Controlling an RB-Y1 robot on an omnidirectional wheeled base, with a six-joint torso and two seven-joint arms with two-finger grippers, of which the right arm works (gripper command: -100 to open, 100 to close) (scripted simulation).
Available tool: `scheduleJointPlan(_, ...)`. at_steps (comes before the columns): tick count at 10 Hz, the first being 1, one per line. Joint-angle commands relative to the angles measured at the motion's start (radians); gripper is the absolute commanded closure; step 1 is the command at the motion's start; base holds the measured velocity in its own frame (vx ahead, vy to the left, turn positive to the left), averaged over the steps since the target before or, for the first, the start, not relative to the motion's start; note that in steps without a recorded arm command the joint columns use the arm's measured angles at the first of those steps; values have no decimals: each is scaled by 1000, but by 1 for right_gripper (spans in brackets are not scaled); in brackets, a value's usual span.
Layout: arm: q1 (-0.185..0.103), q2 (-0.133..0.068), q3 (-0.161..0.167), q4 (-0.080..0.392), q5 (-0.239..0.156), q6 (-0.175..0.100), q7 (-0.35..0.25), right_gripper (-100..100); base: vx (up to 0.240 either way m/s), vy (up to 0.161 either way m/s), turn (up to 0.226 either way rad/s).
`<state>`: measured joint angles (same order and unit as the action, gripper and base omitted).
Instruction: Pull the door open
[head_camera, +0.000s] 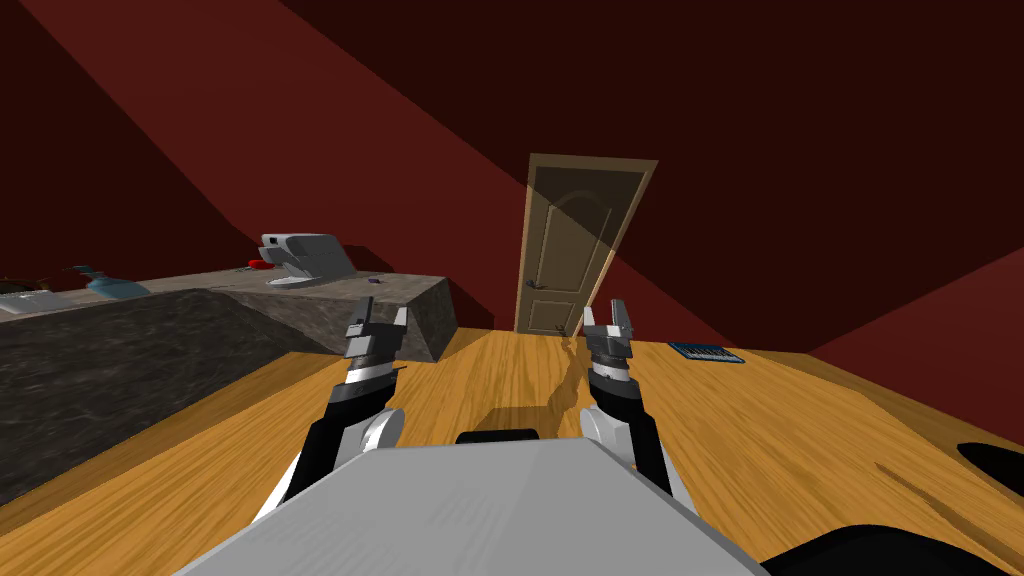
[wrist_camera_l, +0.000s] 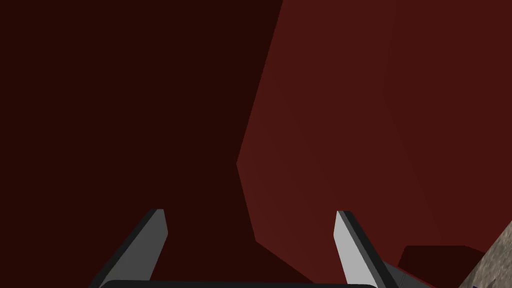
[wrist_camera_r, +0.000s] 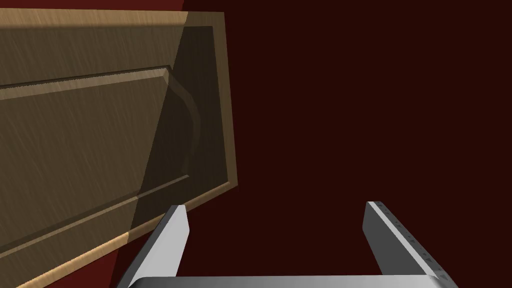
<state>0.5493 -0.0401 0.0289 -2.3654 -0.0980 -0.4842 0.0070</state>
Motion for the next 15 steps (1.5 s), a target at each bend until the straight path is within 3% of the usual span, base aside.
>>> scheduleJointPlan(1, -13, -4, -2, 28, 0, -4, 0, -100, 18, -96, 44)
scheduleJointPlan(9, -101, -27, -13, 211, -3, -27, -1, -100, 106, 9, -1)
scheduleJointPlan(15, -185, -46, -23, 386, -6, -50, -2, -100, 100, 0, 5)
